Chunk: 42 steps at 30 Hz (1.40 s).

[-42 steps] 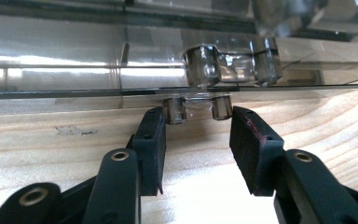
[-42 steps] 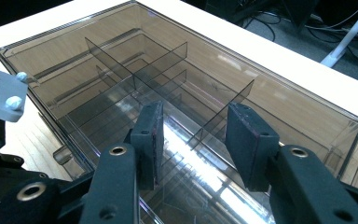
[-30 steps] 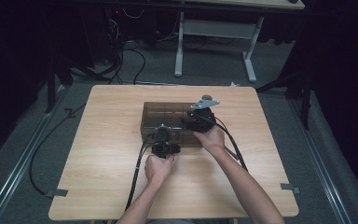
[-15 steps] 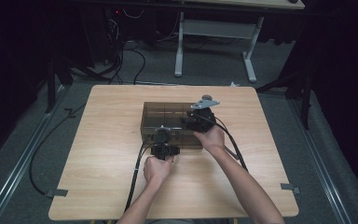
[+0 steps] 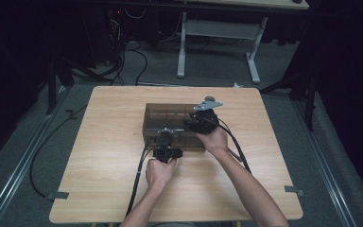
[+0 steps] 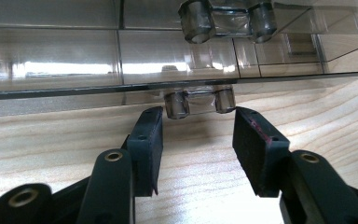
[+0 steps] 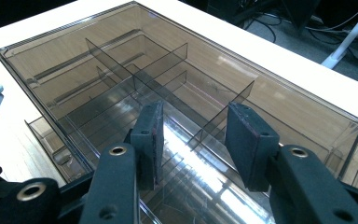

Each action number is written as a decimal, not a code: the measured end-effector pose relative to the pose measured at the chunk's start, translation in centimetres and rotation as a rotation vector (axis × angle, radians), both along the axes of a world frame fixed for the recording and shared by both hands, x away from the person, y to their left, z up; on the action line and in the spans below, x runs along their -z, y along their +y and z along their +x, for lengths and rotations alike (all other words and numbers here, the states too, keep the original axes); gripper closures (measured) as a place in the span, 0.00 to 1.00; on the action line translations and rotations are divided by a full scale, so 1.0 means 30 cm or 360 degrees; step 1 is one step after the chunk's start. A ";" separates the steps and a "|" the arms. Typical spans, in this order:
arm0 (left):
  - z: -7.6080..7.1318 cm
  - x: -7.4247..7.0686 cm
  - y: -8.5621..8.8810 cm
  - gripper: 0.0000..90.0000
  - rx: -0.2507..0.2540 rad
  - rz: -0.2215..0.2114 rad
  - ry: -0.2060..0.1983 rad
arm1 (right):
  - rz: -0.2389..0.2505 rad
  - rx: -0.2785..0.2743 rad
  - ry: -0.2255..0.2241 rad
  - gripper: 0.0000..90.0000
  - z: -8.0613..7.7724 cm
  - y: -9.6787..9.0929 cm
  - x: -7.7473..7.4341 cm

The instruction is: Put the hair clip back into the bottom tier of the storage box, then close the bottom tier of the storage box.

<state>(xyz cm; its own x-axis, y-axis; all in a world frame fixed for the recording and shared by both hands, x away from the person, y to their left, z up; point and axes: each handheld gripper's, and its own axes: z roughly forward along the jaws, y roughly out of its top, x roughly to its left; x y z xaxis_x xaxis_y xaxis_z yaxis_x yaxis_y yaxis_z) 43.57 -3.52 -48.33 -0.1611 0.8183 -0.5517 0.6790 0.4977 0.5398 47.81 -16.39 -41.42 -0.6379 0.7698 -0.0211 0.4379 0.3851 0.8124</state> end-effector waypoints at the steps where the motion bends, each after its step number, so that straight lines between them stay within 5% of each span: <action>1: 0.000 0.000 0.001 0.58 0.0005 0.0002 0.0001 | 0.0000 0.0001 0.0001 0.64 0.000 0.000 0.000; 8: -0.009 0.001 0.010 0.53 0.0051 0.0035 -0.0010 | 0.0000 0.0001 0.0004 0.64 0.001 0.000 -0.001; 9: -0.027 -0.003 0.042 0.52 0.0272 0.0140 0.0052 | 0.0000 -0.0002 0.0006 0.64 0.002 -0.001 -0.001; 14: -0.025 -0.008 0.045 0.50 0.0085 0.0044 -0.0052 | -0.0006 -0.0004 0.0004 0.64 0.002 0.000 -0.002; 19: -0.040 -0.015 0.074 0.48 0.0041 0.0017 -0.0104 | -0.0003 -0.0003 0.0005 0.64 0.002 0.000 -0.001; 30: -0.088 -0.060 0.137 0.43 0.0104 0.0013 -0.0244 | 0.0000 0.0000 0.0008 0.64 0.001 -0.001 -0.001; 35: -0.089 -0.051 0.181 0.42 0.0122 0.0078 -0.0328 | 0.0014 -0.0003 0.0013 0.63 0.002 -0.004 -0.001; 42: -0.094 -0.070 0.252 0.40 0.0108 0.0003 -0.0448 | 0.0035 -0.0013 0.0018 0.53 0.005 -0.006 -0.002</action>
